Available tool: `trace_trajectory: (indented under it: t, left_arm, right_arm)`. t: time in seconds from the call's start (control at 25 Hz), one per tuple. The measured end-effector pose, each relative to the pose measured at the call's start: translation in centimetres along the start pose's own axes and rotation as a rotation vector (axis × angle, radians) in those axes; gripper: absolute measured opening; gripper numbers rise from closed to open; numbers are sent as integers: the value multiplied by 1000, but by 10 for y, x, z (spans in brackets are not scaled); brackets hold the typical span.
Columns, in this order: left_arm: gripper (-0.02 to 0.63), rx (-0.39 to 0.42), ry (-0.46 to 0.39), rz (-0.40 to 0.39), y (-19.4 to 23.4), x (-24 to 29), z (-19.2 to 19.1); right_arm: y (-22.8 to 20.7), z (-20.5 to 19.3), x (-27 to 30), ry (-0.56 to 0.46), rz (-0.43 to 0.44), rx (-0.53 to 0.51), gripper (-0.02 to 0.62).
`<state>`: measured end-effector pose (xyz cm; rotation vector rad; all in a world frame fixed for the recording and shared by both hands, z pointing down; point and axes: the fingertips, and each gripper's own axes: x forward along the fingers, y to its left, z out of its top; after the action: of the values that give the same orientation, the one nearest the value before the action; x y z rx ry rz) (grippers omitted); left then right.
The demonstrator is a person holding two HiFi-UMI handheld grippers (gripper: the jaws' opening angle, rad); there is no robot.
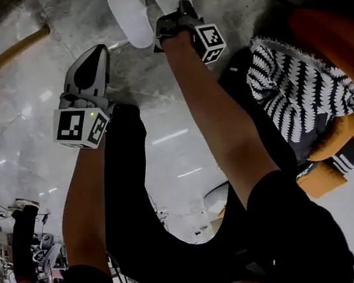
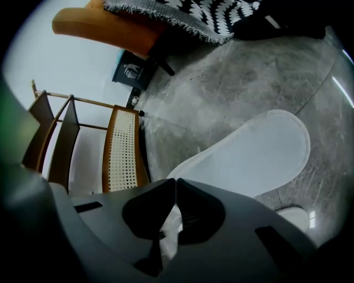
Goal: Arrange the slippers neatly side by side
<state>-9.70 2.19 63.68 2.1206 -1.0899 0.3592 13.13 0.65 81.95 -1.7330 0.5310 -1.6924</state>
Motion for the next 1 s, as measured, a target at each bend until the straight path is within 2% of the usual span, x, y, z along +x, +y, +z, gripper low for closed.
trace_trajectory:
  t: [0.4, 0.92, 0.96, 1.0]
  left_arm:
    - [14, 11, 11, -16, 19, 7, -2]
    - [14, -3, 3, -9, 22, 7, 1]
    - [14, -4, 3, -8, 21, 6, 2]
    - [15, -5, 1, -7, 19, 6, 2]
  right_arm:
    - [-23, -15, 13, -69, 41, 122, 34]
    - [-22, -25, 21, -60, 56, 107, 35]
    - [-22, -25, 20, -56, 53, 101, 48]
    - [-23, -25, 20, -50, 49, 97, 106]
